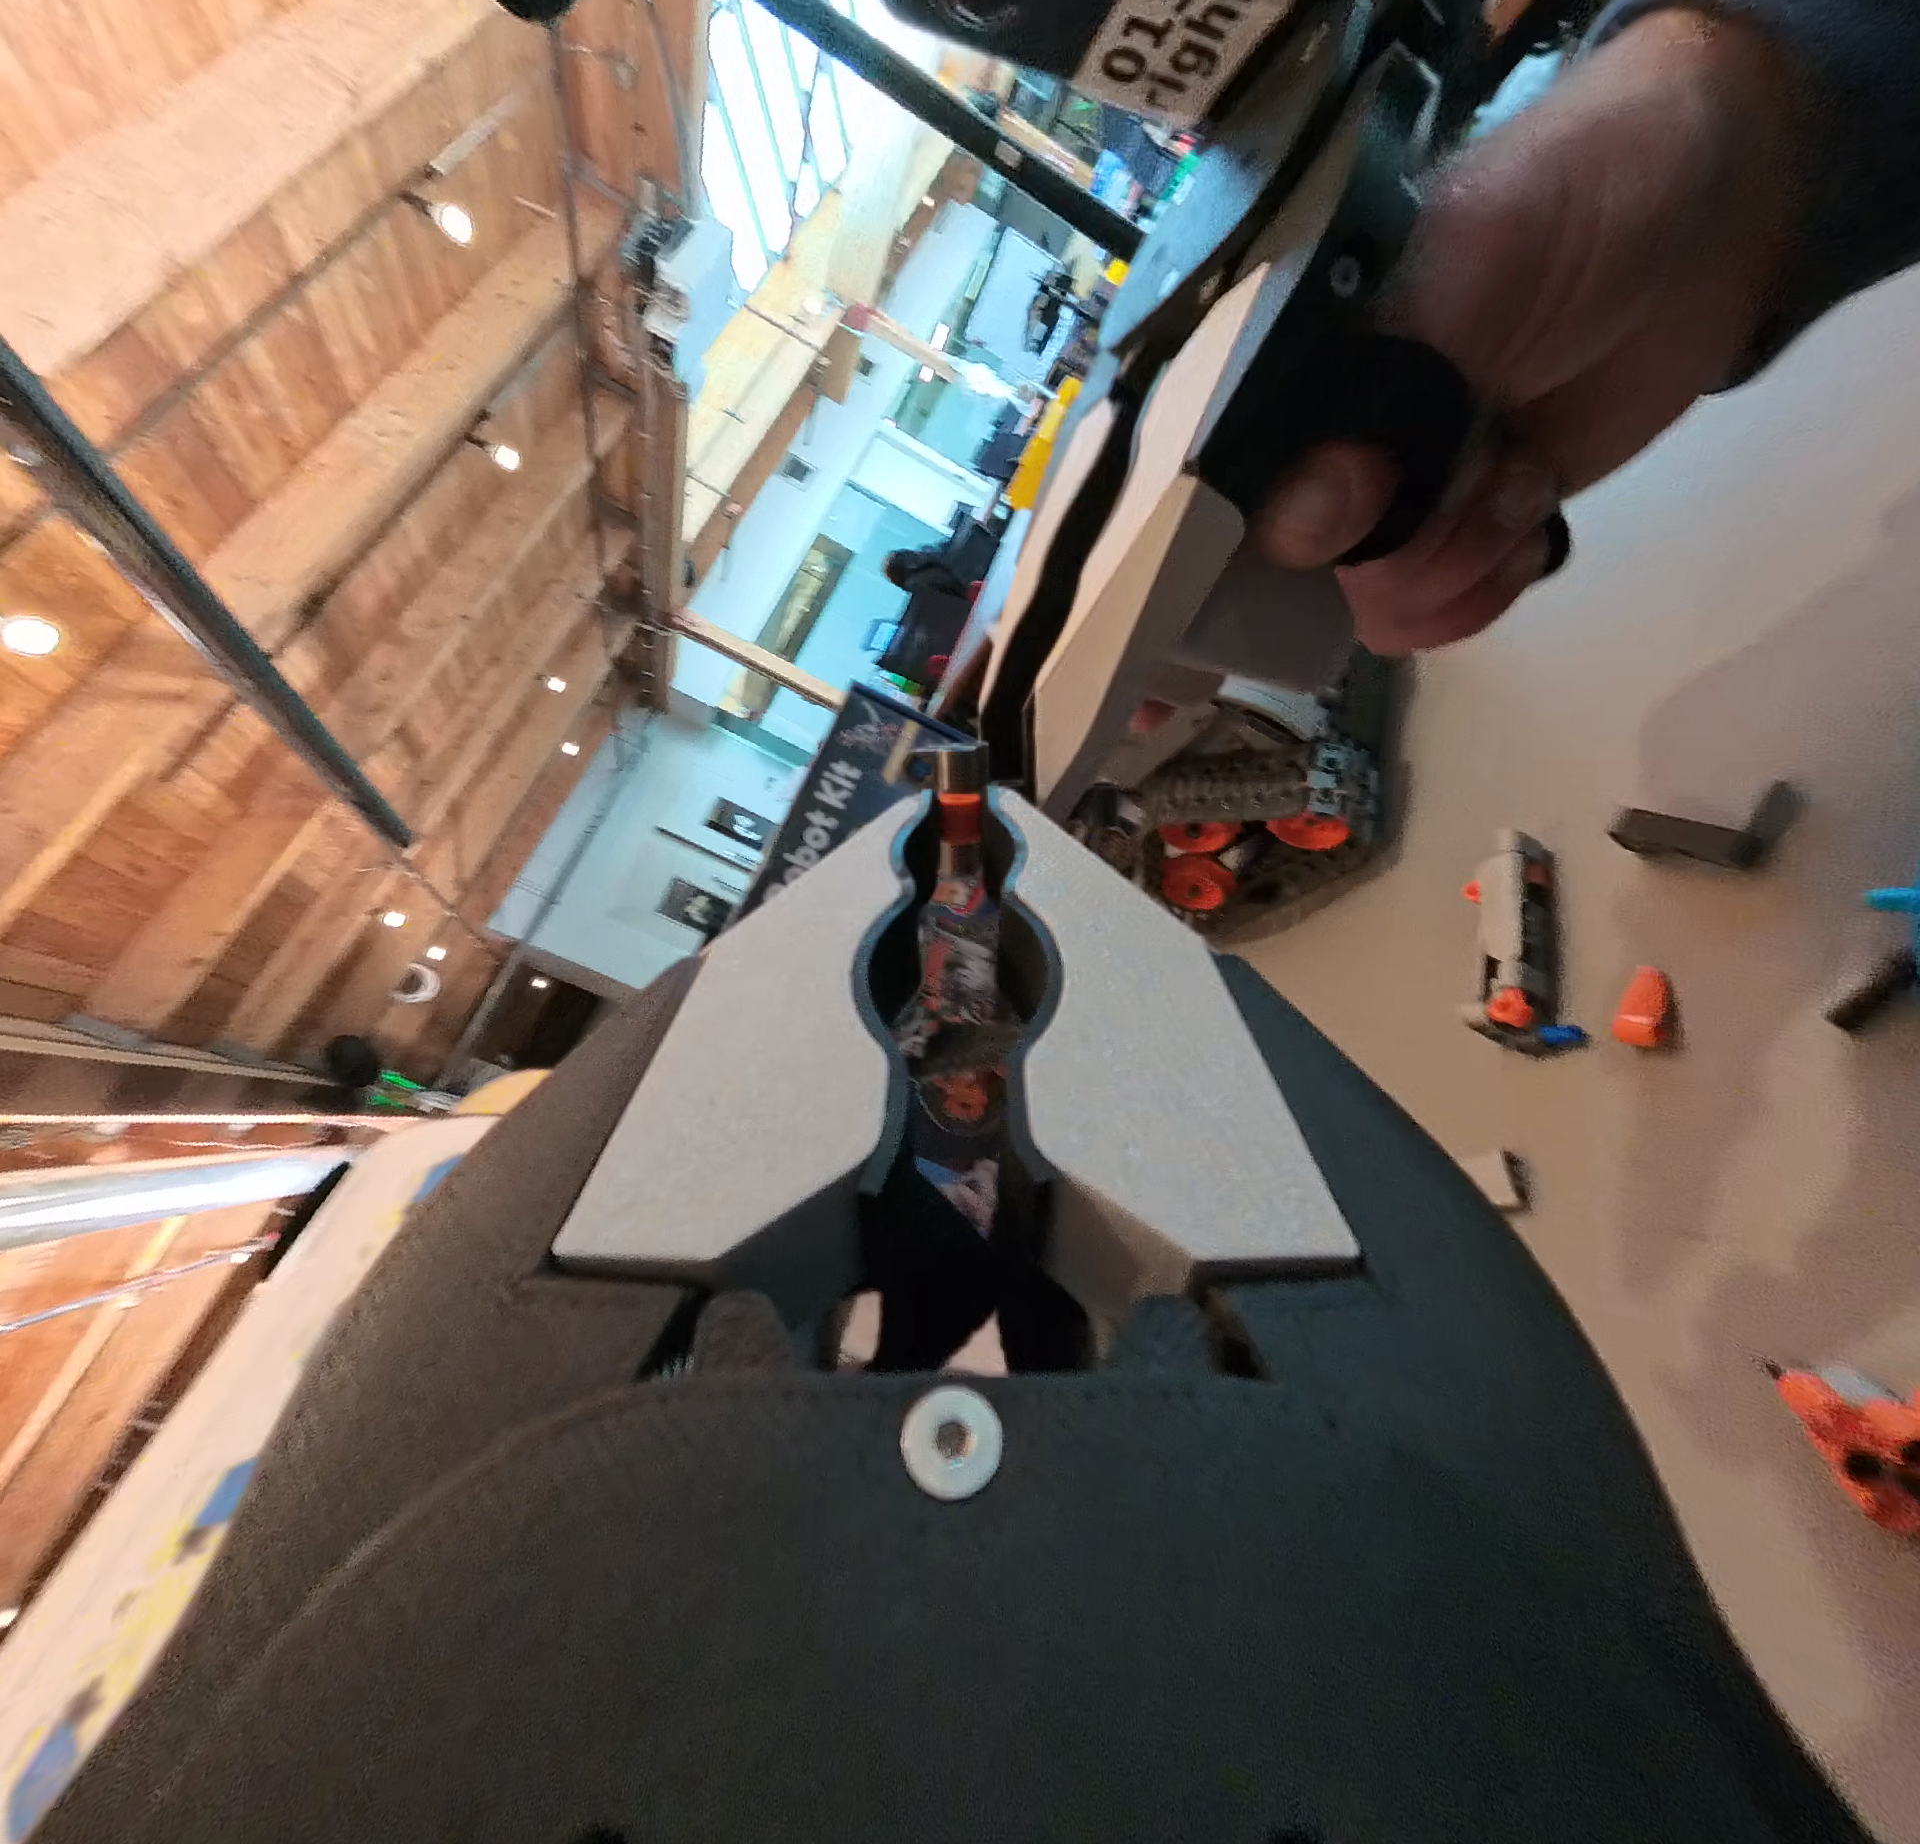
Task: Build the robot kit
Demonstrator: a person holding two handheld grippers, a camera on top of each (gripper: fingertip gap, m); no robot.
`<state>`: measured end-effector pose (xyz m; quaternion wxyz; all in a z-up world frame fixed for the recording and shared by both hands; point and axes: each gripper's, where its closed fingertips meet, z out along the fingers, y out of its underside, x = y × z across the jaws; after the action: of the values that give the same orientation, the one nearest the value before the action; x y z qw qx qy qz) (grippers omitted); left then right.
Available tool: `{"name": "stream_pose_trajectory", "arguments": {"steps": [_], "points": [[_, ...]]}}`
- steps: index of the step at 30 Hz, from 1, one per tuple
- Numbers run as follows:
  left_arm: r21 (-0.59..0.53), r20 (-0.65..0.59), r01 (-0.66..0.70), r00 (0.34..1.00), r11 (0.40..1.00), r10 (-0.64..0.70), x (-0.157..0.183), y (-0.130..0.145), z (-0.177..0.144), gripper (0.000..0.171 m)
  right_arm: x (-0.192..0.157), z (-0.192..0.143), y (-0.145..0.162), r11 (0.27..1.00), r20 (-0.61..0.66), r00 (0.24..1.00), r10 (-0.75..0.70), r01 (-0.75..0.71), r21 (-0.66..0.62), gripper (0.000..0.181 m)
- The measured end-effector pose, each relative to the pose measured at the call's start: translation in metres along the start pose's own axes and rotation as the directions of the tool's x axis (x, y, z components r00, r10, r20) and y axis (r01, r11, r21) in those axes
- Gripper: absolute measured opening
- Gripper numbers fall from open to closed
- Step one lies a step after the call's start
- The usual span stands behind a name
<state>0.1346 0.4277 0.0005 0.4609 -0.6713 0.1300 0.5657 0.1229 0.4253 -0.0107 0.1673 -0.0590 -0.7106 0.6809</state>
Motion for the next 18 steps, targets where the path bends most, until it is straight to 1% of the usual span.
{"name": "stream_pose_trajectory", "arguments": {"steps": [2,3,4,5,6,7,9,10,11,12,13,14,16,18], "points": [[-0.015,-0.045,0.041,0.998,0.999,-0.041,0.005,0.007,-0.003,0.005,0.001,-0.003,0.008,0.999,0.024,1.0,-0.003,0.004,-0.037,0.026],[-0.025,-0.087,0.072,0.993,0.997,-0.074,0.012,0.01,-0.005,0.005,0.0,-0.004,0.014,0.997,0.048,0.999,0.008,-0.004,-0.073,0.028],[-0.032,-0.112,0.099,0.988,0.995,-0.102,0.015,0.013,-0.007,0.005,0.0,-0.006,0.022,0.993,0.067,0.998,0.016,-0.009,-0.114,0.023],[-0.042,-0.115,0.118,0.986,0.992,-0.122,0.014,0.017,-0.008,0.005,0.002,-0.008,0.027,0.991,0.07,0.998,0.011,-0.002,-0.132,0.021],[-0.058,-0.142,0.145,0.978,0.988,-0.152,0.017,0.02,-0.01,0.005,0.003,-0.01,0.03,0.989,0.074,0.997,0.009,0.001,-0.145,0.017],[-0.082,-0.19,0.185,0.962,0.979,-0.197,0.022,0.024,-0.012,0.005,0.002,-0.013,0.034,0.986,0.094,0.995,0.021,-0.005,-0.168,0.017],[-0.096,-0.233,0.232,0.94,0.968,-0.248,0.027,0.03,-0.016,0.005,0.0,-0.017,0.039,0.981,0.116,0.993,0.026,-0.004,-0.192,0.017],[-0.122,-0.276,0.249,0.921,0.961,-0.274,0.033,0.034,-0.018,0.006,-0.004,-0.019,0.044,0.976,0.139,0.99,0.013,0.017,-0.216,0.015],[-0.139,-0.288,0.261,0.912,0.955,-0.291,0.035,0.038,-0.02,0.006,-0.009,-0.021,0.051,0.967,0.167,0.986,0.005,0.038,-0.251,0.016],[-0.152,-0.272,0.263,0.916,0.953,-0.297,0.033,0.043,-0.021,0.005,-0.014,-0.023,0.059,0.955,0.193,0.981,0.009,0.049,-0.291,0.017],[-0.178,-0.281,0.267,0.909,0.947,-0.309,0.035,0.048,-0.023,0.006,-0.02,-0.024,0.067,0.942,0.227,0.974,0.011,0.066,-0.329,0.017],[-0.202,-0.298,0.272,0.898,0.941,-0.323,0.037,0.052,-0.025,0.006,-0.025,-0.025,0.077,0.926,0.255,0.967,-0.003,0.098,-0.364,0.015],[-0.223,-0.291,0.281,0.895,0.934,-0.339,0.036,0.058,-0.03,0.006,-0.036,-0.024,0.097,0.877,0.297,0.954,-0.042,0.178,-0.446,0.019],[-0.258,-0.315,0.296,0.874,0.92,-0.369,0.042,0.063,-0.036,0.006,-0.048,-0.017,0.106,0.855,0.34,0.938,-0.072,0.234,-0.463,0.02]]}}
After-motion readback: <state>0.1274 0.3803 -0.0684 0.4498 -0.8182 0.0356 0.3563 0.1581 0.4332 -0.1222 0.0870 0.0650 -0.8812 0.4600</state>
